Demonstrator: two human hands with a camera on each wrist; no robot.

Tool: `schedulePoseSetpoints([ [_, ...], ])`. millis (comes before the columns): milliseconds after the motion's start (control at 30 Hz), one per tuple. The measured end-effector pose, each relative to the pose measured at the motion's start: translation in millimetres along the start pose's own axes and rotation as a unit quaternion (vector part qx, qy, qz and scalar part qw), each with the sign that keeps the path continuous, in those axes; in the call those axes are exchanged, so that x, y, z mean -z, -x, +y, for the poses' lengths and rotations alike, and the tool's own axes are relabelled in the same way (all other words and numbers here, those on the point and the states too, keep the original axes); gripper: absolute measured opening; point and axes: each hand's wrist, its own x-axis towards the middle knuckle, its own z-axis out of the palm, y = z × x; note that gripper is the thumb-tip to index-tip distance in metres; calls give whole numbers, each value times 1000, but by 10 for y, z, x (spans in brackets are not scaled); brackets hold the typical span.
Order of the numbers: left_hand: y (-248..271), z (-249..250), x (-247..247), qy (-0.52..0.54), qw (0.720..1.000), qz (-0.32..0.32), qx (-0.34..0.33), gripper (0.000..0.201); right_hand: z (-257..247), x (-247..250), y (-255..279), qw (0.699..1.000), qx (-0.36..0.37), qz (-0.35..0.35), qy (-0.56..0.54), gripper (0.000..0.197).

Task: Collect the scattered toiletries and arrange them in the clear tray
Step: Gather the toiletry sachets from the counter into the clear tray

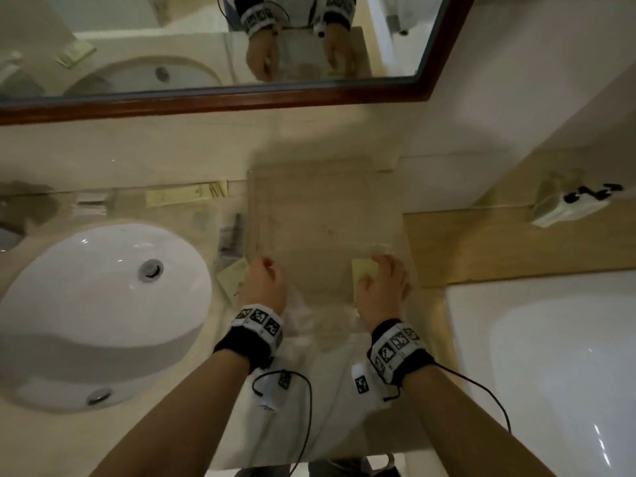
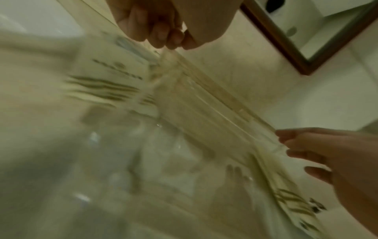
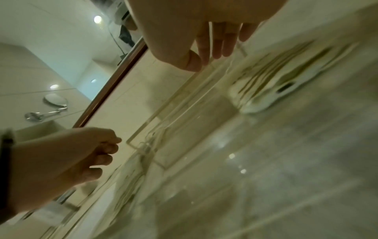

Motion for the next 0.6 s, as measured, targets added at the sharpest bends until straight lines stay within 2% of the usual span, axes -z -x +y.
schedulePoseSetpoints([
  [67,-136,-153,151,-10,999,48,17,25,-100,-92,43,999,37,-24,-22,39],
  [100,-204,-243,189,-55,997,56,22,29,-171,-136,71,997,55,-32,-36,37],
  [200,-297,-438,236,-235,971,-20,41,58,-410,-269,171,992,103,-48,-57,37],
  [267,-324,-500,252,-260,964,-37,45,69,-540,-346,252,989,122,-52,-66,37],
  [333,-353,-540,294,-255,966,-22,37,62,-635,-411,325,986,135,-55,-76,37],
  [433,-355,-610,431,-227,973,-29,17,34,-787,-507,474,982,159,-69,-70,35],
  [533,-337,-752,658,-70,996,-58,-18,24,-1028,-642,640,976,185,-100,-57,35],
  [600,-296,-902,853,11,995,-82,-52,22,-1240,-788,760,972,199,-122,-32,39],
])
